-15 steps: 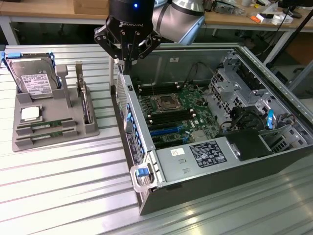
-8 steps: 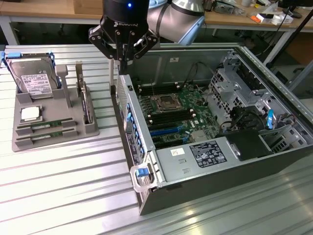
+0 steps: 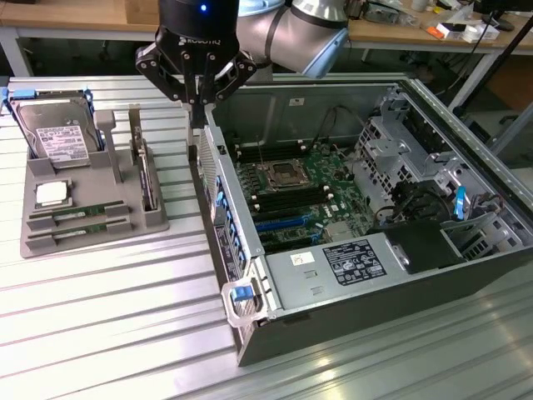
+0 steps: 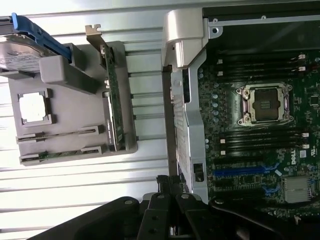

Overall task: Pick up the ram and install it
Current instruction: 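Reach for the ram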

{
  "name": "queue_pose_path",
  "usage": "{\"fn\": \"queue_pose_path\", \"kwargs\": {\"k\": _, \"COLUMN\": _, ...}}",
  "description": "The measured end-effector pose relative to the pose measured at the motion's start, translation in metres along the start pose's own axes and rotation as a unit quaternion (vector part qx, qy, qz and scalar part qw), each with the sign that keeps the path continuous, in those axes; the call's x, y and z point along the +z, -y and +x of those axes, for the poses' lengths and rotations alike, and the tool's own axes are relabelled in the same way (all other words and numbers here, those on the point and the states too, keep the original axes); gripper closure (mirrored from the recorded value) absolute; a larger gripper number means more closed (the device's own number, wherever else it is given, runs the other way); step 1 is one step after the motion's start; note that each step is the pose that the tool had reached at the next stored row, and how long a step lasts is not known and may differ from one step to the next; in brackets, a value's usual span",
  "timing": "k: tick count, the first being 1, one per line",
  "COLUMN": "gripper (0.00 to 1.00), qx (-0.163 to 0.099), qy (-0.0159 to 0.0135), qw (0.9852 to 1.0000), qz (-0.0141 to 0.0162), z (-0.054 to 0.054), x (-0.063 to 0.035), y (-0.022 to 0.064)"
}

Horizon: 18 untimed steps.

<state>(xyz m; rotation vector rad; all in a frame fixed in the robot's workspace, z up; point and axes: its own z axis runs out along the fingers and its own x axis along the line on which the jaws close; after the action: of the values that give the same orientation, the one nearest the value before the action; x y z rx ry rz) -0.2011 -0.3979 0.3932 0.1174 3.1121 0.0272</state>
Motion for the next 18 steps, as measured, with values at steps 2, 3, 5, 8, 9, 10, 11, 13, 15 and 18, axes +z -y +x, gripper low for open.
{"fn": "queue_pose_path", "kwargs": {"k": 2, "gripper": 0.90, "qx": 0.000, "qy": 0.0000, "qw": 1.0000, "qz": 0.0000, "z": 0.005, "x": -0.0002, "y": 0.0004}}
{"fn": "queue_pose_path", "kwargs": {"k": 3, "gripper": 0.90, "qx": 0.000, "qy": 0.0000, "qw": 1.0000, "qz": 0.0000, "z": 0.007, "x": -0.0002, "y": 0.0005}}
{"fn": "queue_pose_path", "kwargs": {"k": 5, "gripper": 0.90, "qx": 0.000, "qy": 0.0000, "qw": 1.0000, "qz": 0.0000, "z": 0.011, "x": -0.0003, "y": 0.0009}}
{"fn": "queue_pose_path", "kwargs": {"k": 8, "gripper": 0.90, "qx": 0.000, "qy": 0.0000, "qw": 1.0000, "qz": 0.0000, "z": 0.018, "x": -0.0006, "y": 0.0014}}
{"fn": "queue_pose_path", "kwargs": {"k": 9, "gripper": 0.90, "qx": 0.000, "qy": -0.0001, "qw": 1.0000, "qz": 0.0000, "z": 0.022, "x": -0.0007, "y": 0.0016}}
{"fn": "queue_pose_path", "kwargs": {"k": 10, "gripper": 0.90, "qx": 0.000, "qy": 0.0000, "qw": 1.0000, "qz": 0.0000, "z": 0.024, "x": -0.0007, "y": 0.0018}}
{"fn": "queue_pose_path", "kwargs": {"k": 11, "gripper": 0.90, "qx": 0.000, "qy": 0.0000, "qw": 1.0000, "qz": 0.0000, "z": 0.026, "x": -0.0007, "y": 0.0019}}
{"fn": "queue_pose_path", "kwargs": {"k": 13, "gripper": 0.90, "qx": 0.000, "qy": 0.0000, "qw": 1.0000, "qz": 0.0000, "z": 0.028, "x": -0.0008, "y": 0.0021}}
{"fn": "queue_pose_path", "kwargs": {"k": 15, "gripper": 0.90, "qx": 0.000, "qy": 0.0000, "qw": 1.0000, "qz": 0.0000, "z": 0.032, "x": -0.0009, "y": 0.0025}}
{"fn": "queue_pose_path", "kwargs": {"k": 18, "gripper": 0.90, "qx": 0.000, "qy": -0.0001, "qw": 1.0000, "qz": 0.0000, "z": 0.037, "x": -0.0011, "y": 0.0028}}
